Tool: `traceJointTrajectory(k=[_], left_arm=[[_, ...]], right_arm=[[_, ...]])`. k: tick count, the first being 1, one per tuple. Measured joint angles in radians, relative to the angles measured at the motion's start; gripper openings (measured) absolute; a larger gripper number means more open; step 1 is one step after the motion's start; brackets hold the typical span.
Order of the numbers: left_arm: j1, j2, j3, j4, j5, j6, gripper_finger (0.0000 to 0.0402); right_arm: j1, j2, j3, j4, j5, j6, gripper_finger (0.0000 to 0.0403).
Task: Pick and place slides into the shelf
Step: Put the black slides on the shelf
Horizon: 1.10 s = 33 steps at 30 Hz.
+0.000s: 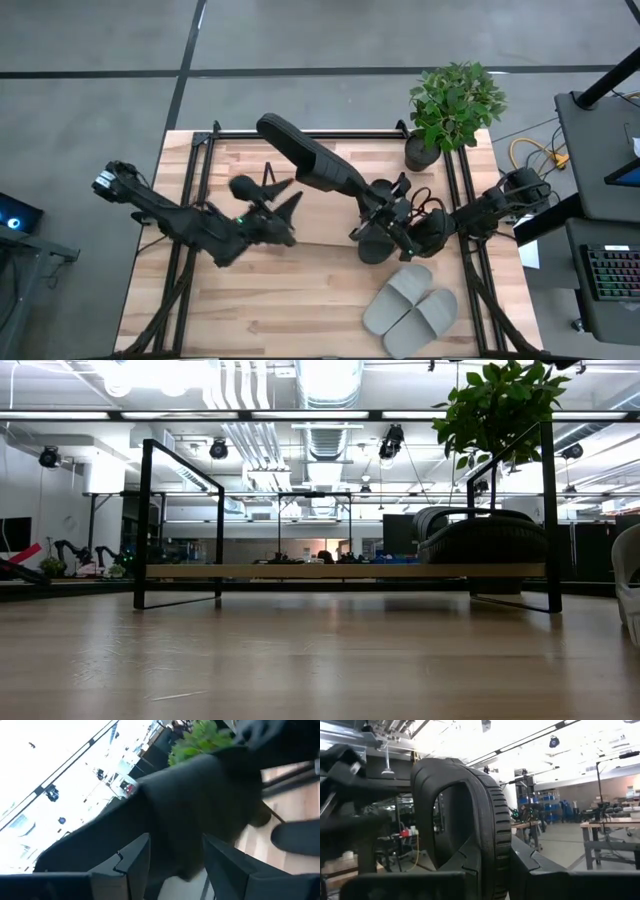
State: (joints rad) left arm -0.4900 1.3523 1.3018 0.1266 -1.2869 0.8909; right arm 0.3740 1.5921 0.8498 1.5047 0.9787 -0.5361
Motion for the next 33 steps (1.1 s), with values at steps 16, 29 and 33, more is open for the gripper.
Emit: traceJointTrajectory(k=[16,29,33], left_arm=[[0.037,-0.237,0.000,-0.419,0.548,-0.598,0.0161],[0.124,-0.141,0.001,-0.420,0.544,-0.589,0.0161],[0.144,-0.138,0.002,-0.421,0.556,-0.594,0.0160]], right_arm=[[0.005,0.000,-0.002,-0.012,-0.097,-0.041,0.0040],[0.006,-0.001,-0.002,-0.041,-0.147,-0.030,0.0040],[0.005,-0.002,-0.002,-0.043,-0.145,-0.025,0.0040]])
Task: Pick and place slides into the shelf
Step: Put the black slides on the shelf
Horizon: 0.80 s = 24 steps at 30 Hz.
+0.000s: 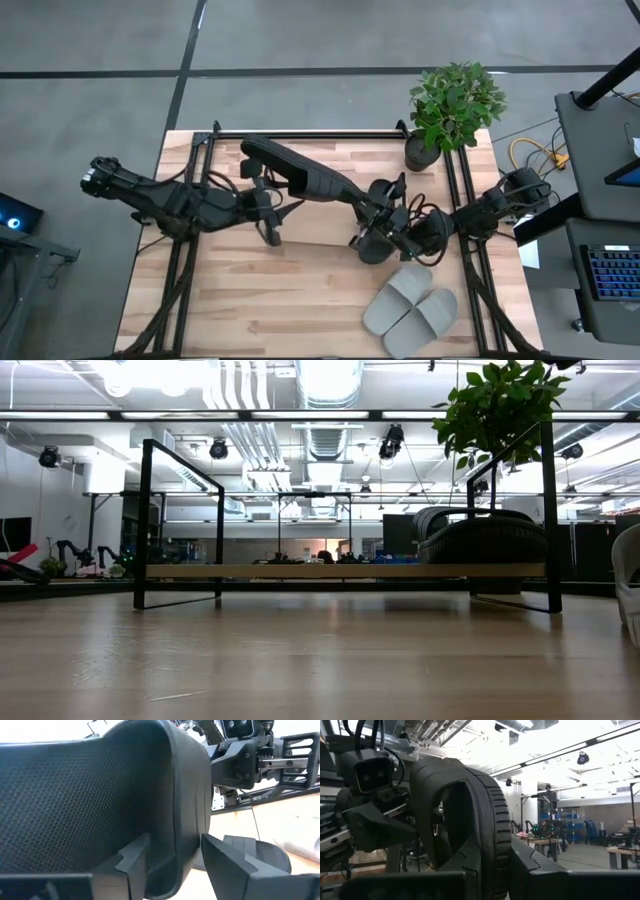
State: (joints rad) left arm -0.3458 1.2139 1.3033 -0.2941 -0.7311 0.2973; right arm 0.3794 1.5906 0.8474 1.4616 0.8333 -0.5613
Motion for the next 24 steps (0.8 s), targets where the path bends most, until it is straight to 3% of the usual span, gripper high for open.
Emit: traceJointTrajectory(k=[4,8,10,14,24], left_arm=[[0.013,-0.001,0.000,0.002,0.062,-0.003,0.0125],[0.022,0.002,0.000,-0.002,0.123,-0.003,0.0036],[0.026,0.002,0.000,-0.001,0.145,-0.003,0.0012],[0.034,-0.007,0.000,-0.004,0.149,-0.003,0.0004],[0.064,-0.102,0.004,-0.102,0.165,-0.115,0.0001]], right_arm=[[0.000,0.000,0.000,-0.002,-0.003,0.003,0.0040],[0.000,0.000,0.000,-0.008,-0.003,0.010,0.0040],[0.000,0.000,0.000,-0.008,-0.004,0.010,0.0040],[0.005,0.000,0.000,-0.014,-0.002,-0.025,0.0042],[0.096,-0.036,0.001,-0.011,0.205,-0.421,0.0145]])
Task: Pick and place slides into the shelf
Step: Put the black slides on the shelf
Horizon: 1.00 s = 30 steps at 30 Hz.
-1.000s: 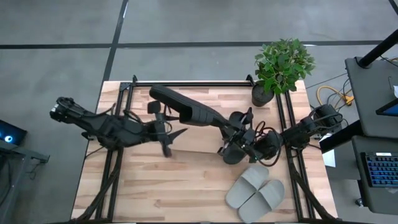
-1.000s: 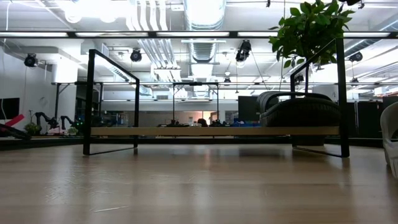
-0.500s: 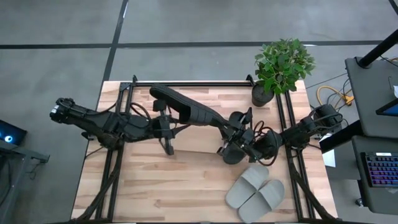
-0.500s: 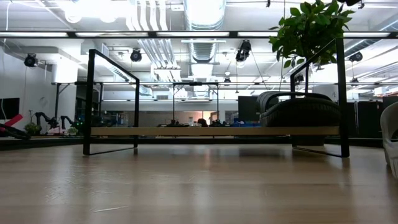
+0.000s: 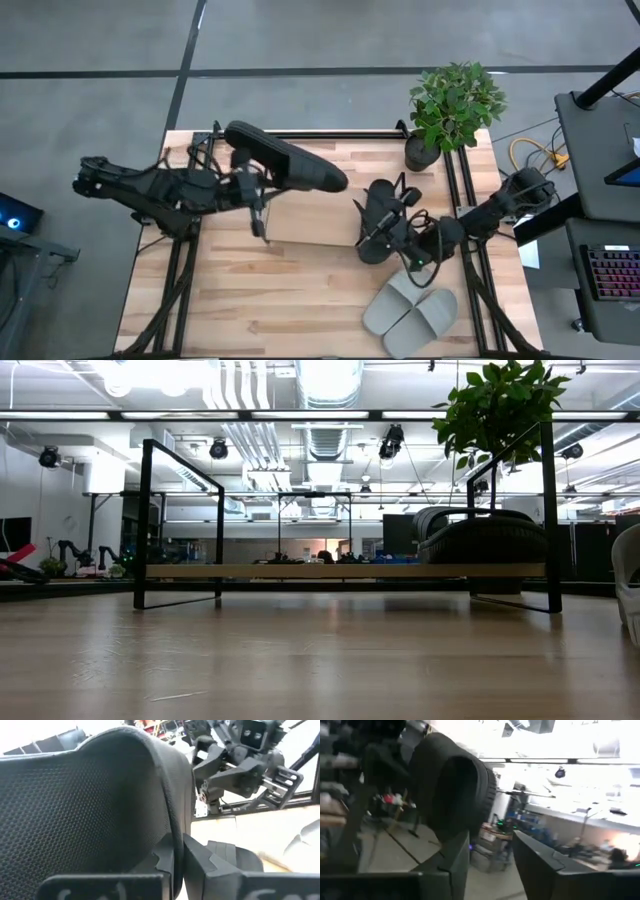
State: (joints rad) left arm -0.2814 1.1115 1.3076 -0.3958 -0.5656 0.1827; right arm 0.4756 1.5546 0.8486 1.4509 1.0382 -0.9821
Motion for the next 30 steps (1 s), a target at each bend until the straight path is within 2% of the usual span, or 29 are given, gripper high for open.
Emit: traceJointTrajectory(k=[4,7,11,13,15,18,23,26,30], left_arm=[[0.035,-0.024,-0.002,-0.077,0.103,-0.116,0.0001],[0.079,-0.030,-0.004,-0.095,0.227,-0.197,0.0001],[0.153,-0.014,-0.004,-0.104,0.457,-0.280,0.0001],[0.184,-0.004,-0.004,-0.104,0.532,-0.293,0.0001],[0.210,0.002,-0.004,-0.104,0.561,-0.316,0.0001],[0.242,0.010,-0.001,-0.111,0.607,-0.333,0.0000],[0.274,0.029,-0.001,-0.117,0.708,-0.371,0.0000],[0.285,0.048,-0.001,-0.116,0.755,-0.395,0.0000],[0.284,0.077,-0.001,-0.118,0.799,-0.413,0.0000]], right_arm=[[0.050,-0.008,0.000,-0.004,0.042,-0.133,0.0158],[0.088,-0.008,0.000,-0.027,0.061,-0.229,0.0159],[0.148,-0.005,0.000,-0.295,0.060,-0.414,0.0152],[0.172,-0.003,-0.001,-0.455,0.035,-0.454,0.0147],[0.190,-0.003,-0.001,-0.533,0.042,-0.458,0.0143],[0.212,-0.005,-0.001,-0.532,0.099,-0.463,0.0139],[0.224,-0.002,0.000,-0.541,0.079,-0.562,0.0149],[0.218,0.000,0.000,-0.625,0.079,-0.678,0.0162],[0.199,0.000,0.000,-0.656,0.064,-0.711,0.0178]])
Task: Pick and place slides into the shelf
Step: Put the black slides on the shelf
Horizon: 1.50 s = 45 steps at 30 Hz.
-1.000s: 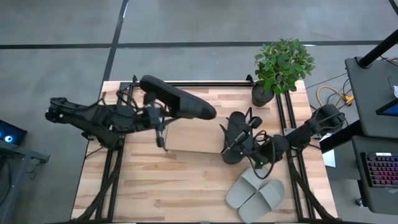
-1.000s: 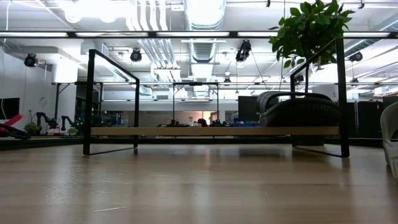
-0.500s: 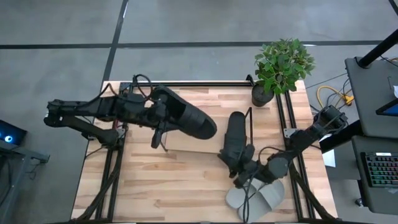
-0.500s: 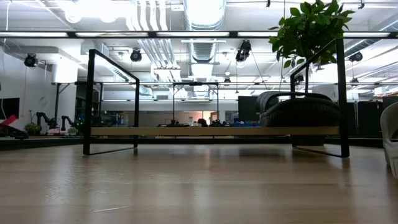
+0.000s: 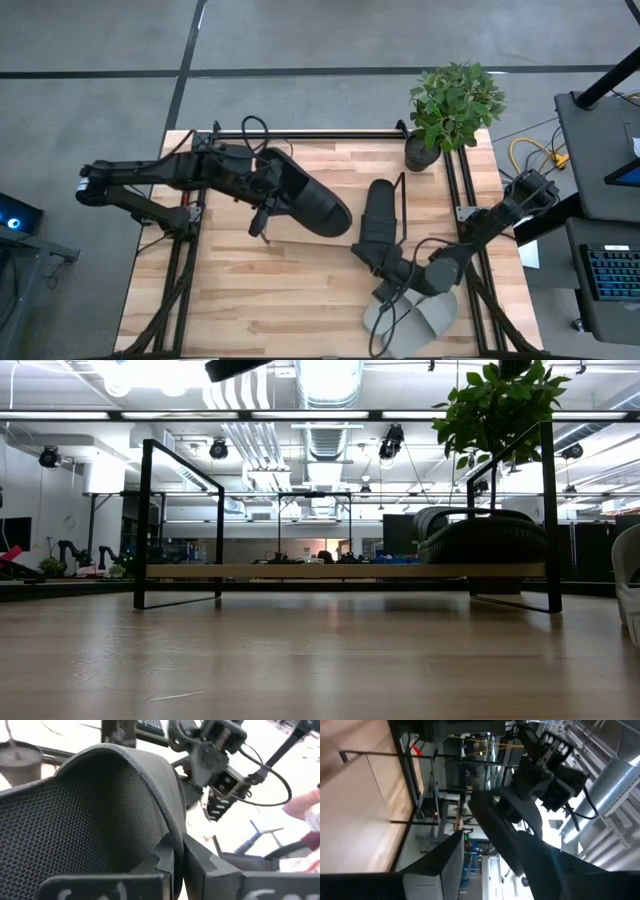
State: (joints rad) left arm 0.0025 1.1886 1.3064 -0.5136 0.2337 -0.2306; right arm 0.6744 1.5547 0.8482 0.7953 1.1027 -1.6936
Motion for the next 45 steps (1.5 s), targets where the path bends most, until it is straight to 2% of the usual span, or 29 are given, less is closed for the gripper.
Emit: traceJointTrajectory(k=[3,10,16,21,29,35,40,45], left_arm=[[0.003,0.015,0.000,-0.006,0.005,-0.001,0.0000],[0.004,0.040,0.001,0.003,0.029,-0.002,0.0000],[0.004,0.038,0.001,0.020,0.093,-0.021,0.0000],[0.004,0.030,0.001,0.017,0.099,-0.026,0.0000],[0.004,0.059,0.001,0.042,0.112,-0.028,0.0000],[0.004,0.075,0.001,0.047,0.129,-0.028,0.0000],[0.005,0.073,0.002,0.060,0.131,-0.024,0.0000],[0.004,0.062,0.004,0.073,0.133,-0.022,0.0000]], right_arm=[[-0.001,0.000,0.006,-0.004,0.000,-0.057,0.0186],[-0.020,0.000,0.055,-0.018,0.001,-0.064,0.0184],[-0.032,0.000,0.065,-0.146,0.033,-0.054,0.0183],[-0.033,0.000,0.064,-0.162,0.031,-0.051,0.0184],[-0.060,0.005,0.065,-0.160,-0.037,-0.039,0.0182],[-0.091,0.017,0.084,-0.154,-0.038,-0.034,0.0177],[-0.114,0.019,0.109,-0.161,-0.036,0.092,0.0136],[-0.116,0.020,0.128,-0.187,-0.047,0.169,0.0055]])
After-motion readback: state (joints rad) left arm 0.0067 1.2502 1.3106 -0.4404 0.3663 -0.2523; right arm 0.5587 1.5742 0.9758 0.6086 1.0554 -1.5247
